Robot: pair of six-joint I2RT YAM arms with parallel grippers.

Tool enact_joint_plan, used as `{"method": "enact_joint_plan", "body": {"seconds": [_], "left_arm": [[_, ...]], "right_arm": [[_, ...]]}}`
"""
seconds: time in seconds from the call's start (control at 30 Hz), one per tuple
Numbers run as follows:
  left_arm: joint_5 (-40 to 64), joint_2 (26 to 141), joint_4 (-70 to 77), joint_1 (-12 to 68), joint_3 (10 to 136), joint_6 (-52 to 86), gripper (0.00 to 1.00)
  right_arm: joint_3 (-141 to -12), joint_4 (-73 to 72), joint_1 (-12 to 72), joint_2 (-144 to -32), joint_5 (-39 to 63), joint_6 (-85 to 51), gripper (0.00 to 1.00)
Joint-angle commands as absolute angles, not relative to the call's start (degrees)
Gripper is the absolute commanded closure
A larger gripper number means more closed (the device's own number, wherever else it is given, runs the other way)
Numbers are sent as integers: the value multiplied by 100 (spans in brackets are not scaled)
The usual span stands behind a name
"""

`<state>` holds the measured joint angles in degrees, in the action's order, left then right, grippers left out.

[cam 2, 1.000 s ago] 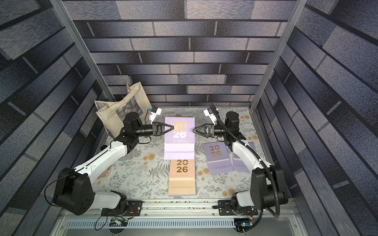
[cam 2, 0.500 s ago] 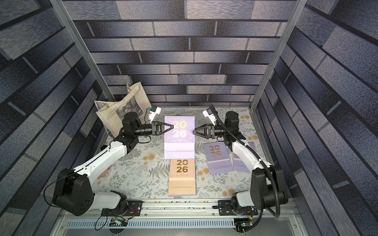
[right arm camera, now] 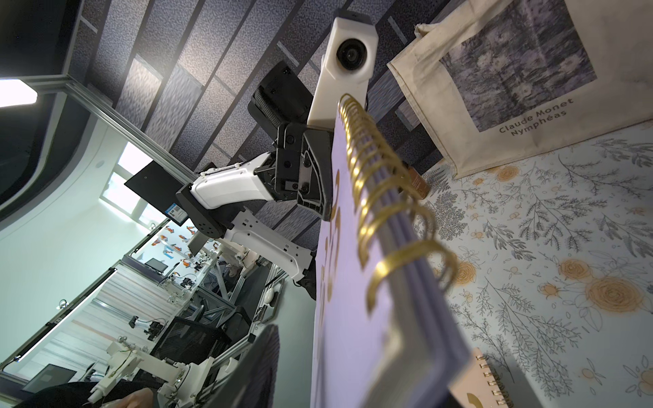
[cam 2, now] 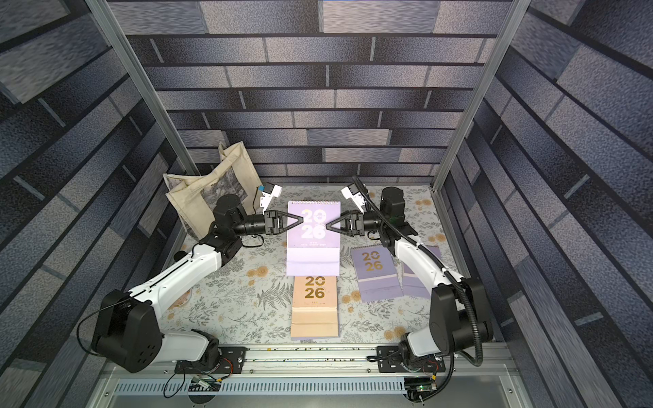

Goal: Stack the calendars
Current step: Place the calendar at the calendar.

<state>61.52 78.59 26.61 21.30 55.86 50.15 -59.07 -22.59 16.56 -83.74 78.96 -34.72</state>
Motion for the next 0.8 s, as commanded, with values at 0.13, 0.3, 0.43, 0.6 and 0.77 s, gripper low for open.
{"method": "enact_joint_plan", "body": {"seconds": [0.13,0.3,0.43,0.6,0.77], "left_arm": [[6216,7893,3032,2162,5570,5100,100],[6161,7918,3077,2169,5568,5132,100],[6162,7945,3085,2154,5571,5141,100],[6145,7950,3076,2064,5536,5190,88],[6169,7888,2905,1861,5545,5123,42]], "right_arm": [[-6055,-2370,1827,-8521,7963,-3378,68],[-6055,-2406,1899,-8560,7915,-3386,79],[-6257,-2431,1907,-8596,7864,-3415,96],[-6236,-2556,1907,-8595,7732,-3530,100],[-6161,-2513,1907,-8560,7604,-3659,100]]}}
